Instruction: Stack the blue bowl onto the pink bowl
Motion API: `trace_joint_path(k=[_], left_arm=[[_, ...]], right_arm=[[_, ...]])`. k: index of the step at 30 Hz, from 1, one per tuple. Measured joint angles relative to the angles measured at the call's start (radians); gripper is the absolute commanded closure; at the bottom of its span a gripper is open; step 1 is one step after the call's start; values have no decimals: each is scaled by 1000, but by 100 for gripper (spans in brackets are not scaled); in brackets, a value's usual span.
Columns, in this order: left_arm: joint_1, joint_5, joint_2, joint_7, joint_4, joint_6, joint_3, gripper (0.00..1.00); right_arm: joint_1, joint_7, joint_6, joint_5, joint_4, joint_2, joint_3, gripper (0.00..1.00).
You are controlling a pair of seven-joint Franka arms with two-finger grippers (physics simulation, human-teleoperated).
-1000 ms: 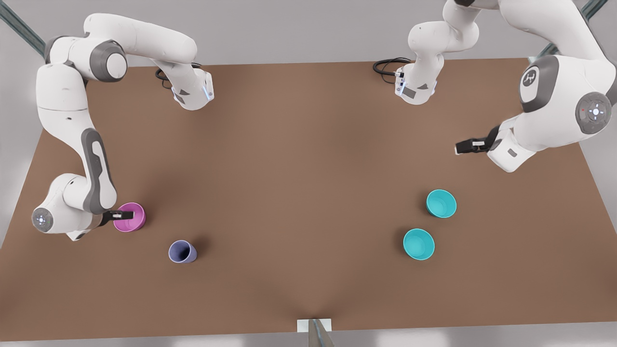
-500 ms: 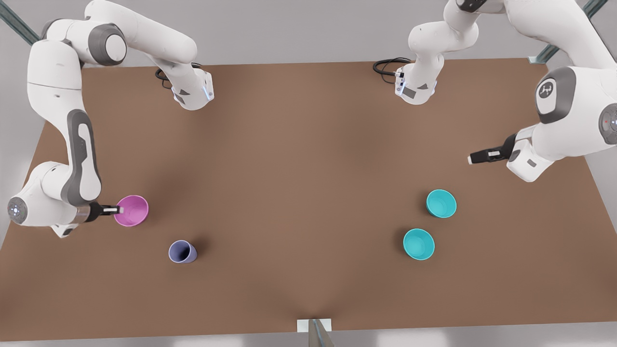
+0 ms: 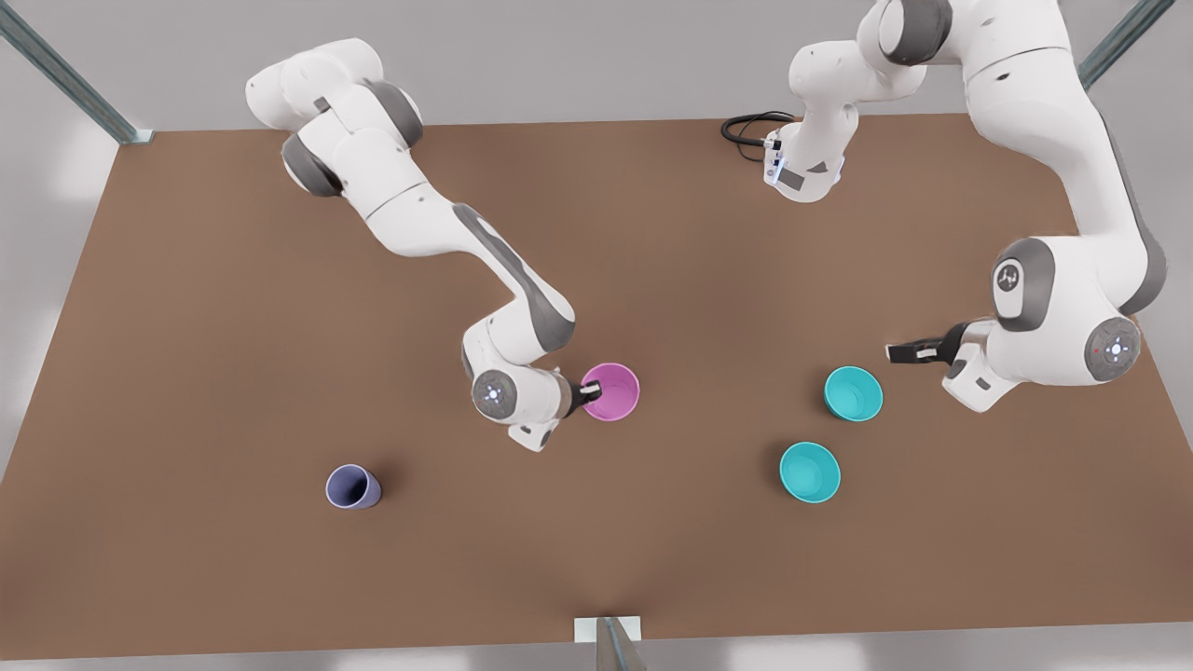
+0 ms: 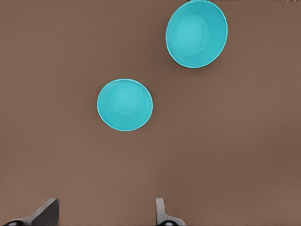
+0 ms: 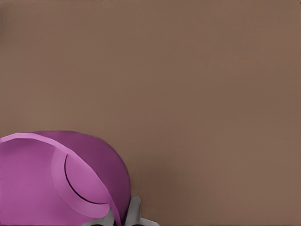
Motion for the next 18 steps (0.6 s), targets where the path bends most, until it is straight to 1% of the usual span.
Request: trace_joint_path(k=[2,5,6,7,11,13,15,16,17,18], left_arm=[[33,-20,77,44,-26,85,16,0],[43,-57,141,118,-92,209,21,0],[43,-65,151,142,-118,247,22,0],[44,-71,168,165,-134,281,23,0],[51,-84,221,246,-155,382,24,0],[51,-87,242,280,-157,421,24,0],[49,-89,257,310,-163,449,23,0],[48,-89,259,324,-164,460,23,28],[47,-90,258,337,-165,468,23,49],[46,-90,258,350,-172,475,23,59]], right_arm=[[18,80,47,2,24,39,-13,79],[30,183,108,6,46,82,-15,79],[32,215,124,6,53,89,-15,33],[33,246,137,5,57,92,-14,0],[22,350,165,12,58,73,-12,0],[-50,394,101,21,60,-29,-7,0],[-177,415,-53,-25,60,-171,-12,0],[-282,402,-150,-94,60,-238,-13,0],[-397,374,-239,-174,62,-282,-14,0],[-492,342,-316,-238,69,-322,-15,0]])
